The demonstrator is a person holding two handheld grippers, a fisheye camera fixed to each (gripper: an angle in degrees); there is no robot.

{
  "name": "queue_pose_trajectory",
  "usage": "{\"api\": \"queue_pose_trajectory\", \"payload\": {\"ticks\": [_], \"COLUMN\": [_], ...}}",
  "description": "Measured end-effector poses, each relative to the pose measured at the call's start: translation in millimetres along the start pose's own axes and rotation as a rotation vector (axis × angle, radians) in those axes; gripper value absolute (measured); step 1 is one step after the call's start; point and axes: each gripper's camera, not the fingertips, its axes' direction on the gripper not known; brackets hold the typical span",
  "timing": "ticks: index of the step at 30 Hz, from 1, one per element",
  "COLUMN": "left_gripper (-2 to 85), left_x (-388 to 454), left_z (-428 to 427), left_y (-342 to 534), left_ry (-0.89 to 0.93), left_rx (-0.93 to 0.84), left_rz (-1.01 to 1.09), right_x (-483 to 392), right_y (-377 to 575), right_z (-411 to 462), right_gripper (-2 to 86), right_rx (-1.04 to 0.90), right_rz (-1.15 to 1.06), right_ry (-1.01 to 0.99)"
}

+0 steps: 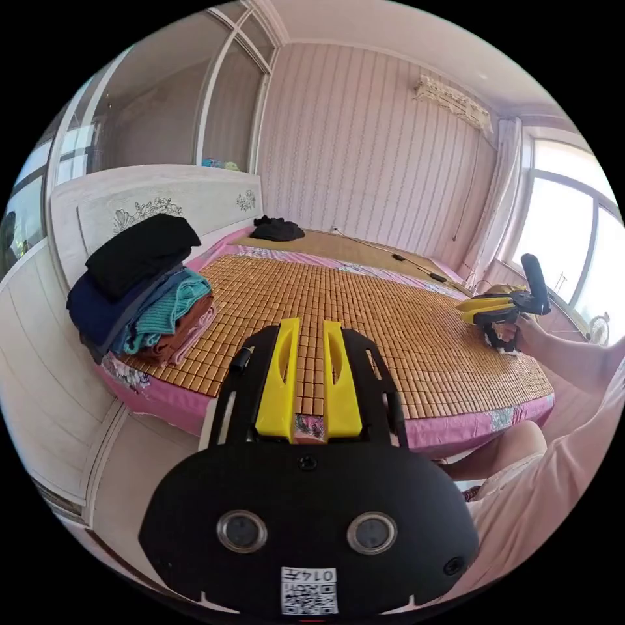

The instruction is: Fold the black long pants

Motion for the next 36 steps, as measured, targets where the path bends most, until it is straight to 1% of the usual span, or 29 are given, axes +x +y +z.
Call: {"api": "queue_pose_trajectory", "payload": {"ticks": [2, 3, 5, 10, 12, 16, 20, 21, 23, 25, 26, 27, 29, 31, 34, 36], "left_gripper": [6.4, 6.4, 6.4, 6.4, 6.5, 9.6, 11.6, 11.5, 9.3, 7.1, 5.4, 5.1, 4.2, 3.9, 3.6, 3.5], "left_x": [-45.6, -56.9, -101.6, -189.1, -218.5, -281.7, -323.6, -327.6, -339.0, -341.5, -340.5, -339.4, -331.5, -319.7, -285.4, -257.0], "left_z": [-14.4, -17.4, -24.5, -23.4, -15.8, 11.7, 41.7, 45.6, 56.3, 57.3, 53.0, 49.5, 31.2, 16.8, -8.9, -20.9], "left_y": [11.0, 12.6, 13.2, -3.5, -14.6, -36.0, -54.8, -57.0, -63.4, -66.5, -69.3, -70.9, -81.0, -96.6, -134.7, -159.7], "left_ry": [-0.073, -0.087, -0.144, -0.209, -0.215, -0.226, -0.200, -0.187, -0.127, -0.121, -0.128, -0.132, -0.105, -0.096, -0.067, -0.039], "left_rx": [0.045, 0.058, 0.090, 0.130, 0.117, 0.084, 0.024, 0.012, -0.024, -0.026, -0.012, 0.001, 0.088, 0.137, 0.252, 0.333], "left_rz": [-0.095, -0.119, -0.205, -0.353, -0.379, -0.490, -0.549, -0.551, -0.545, -0.529, -0.512, -0.503, -0.448, -0.385, -0.246, -0.144], "right_x": [-10.1, -11.8, -15.0, -8.9, -7.8, -5.6, 7.3, 9.7, 17.5, 21.9, 25.4, 27.4, 42.2, 54.0, 66.9, 70.0], "right_y": [-68.1, -84.1, -145.2, -248.2, -279.8, -345.4, -396.9, -402.3, -416.3, -419.7, -418.9, -418.6, -417.0, -413.3, -394.3, -366.9], "right_z": [23.5, 28.9, 50.2, 101.5, 123.4, 174.6, 226.8, 234.8, 256.8, 255.6, 248.5, 244.5, 226.8, 205.4, 151.0, 118.5], "right_gripper": [11.5, 11.6, 12.7, 15.9, 16.5, 16.8, 16.7, 16.6, 14.2, 10.1, 6.9, 6.1, 3.8, 2.9, 2.2, 2.1], "right_rx": [-0.035, -0.040, -0.054, -0.039, -0.034, -0.035, -0.032, -0.042, -0.038, 0.008, 0.050, 0.070, 0.113, 0.170, 0.272, 0.303], "right_rz": [-0.084, -0.098, -0.131, -0.107, -0.104, -0.106, 0.000, 0.029, 0.148, 0.212, 0.233, 0.224, 0.220, 0.210, 0.140, 0.084], "right_ry": [-0.042, -0.049, -0.071, -0.132, -0.133, -0.124, -0.200, -0.226, -0.435, -0.498, -0.475, -0.481, -0.573, -0.626, -0.625, -0.618]}}
